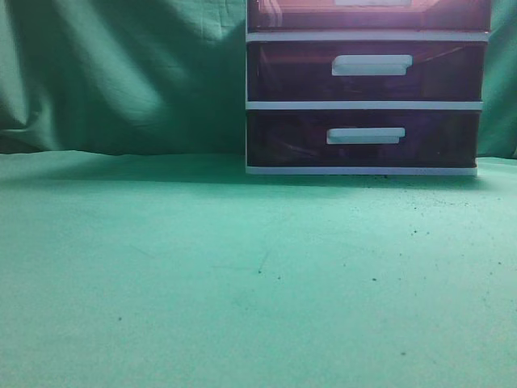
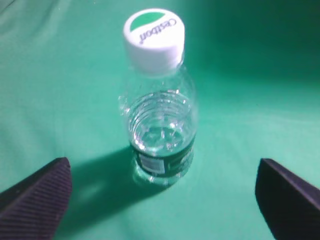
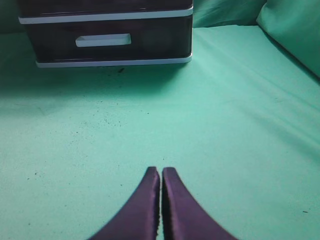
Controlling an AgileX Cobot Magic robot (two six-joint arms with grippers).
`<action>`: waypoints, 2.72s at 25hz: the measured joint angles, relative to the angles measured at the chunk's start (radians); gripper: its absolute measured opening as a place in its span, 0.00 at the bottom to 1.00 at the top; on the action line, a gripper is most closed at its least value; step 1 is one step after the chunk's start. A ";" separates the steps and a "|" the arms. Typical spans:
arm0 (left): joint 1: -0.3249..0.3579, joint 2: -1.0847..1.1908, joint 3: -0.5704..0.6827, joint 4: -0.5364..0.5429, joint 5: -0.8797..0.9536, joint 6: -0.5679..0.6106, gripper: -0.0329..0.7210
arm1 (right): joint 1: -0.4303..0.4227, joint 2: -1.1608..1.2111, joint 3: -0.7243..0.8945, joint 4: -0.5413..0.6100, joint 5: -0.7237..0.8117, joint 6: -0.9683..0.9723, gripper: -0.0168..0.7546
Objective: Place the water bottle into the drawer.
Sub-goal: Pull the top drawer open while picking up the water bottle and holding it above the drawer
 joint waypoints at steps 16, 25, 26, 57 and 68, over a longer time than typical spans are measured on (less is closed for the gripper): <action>0.052 0.411 -0.238 0.087 0.105 -0.132 0.90 | 0.000 0.000 0.000 0.000 0.000 0.000 0.02; 0.058 0.445 -0.246 0.161 0.105 -0.149 0.49 | 0.000 0.000 0.000 0.000 0.000 0.000 0.02; 0.058 0.445 -0.246 0.162 0.105 -0.154 0.50 | 0.000 0.000 0.000 0.000 0.000 0.000 0.02; 0.061 -0.256 -0.241 0.236 -0.611 -0.161 0.47 | 0.000 0.155 -0.237 0.060 -0.384 -0.045 0.02; 0.061 -0.239 -0.251 0.240 -0.647 -0.173 0.47 | 0.000 0.801 -0.621 0.060 -0.305 -0.340 0.02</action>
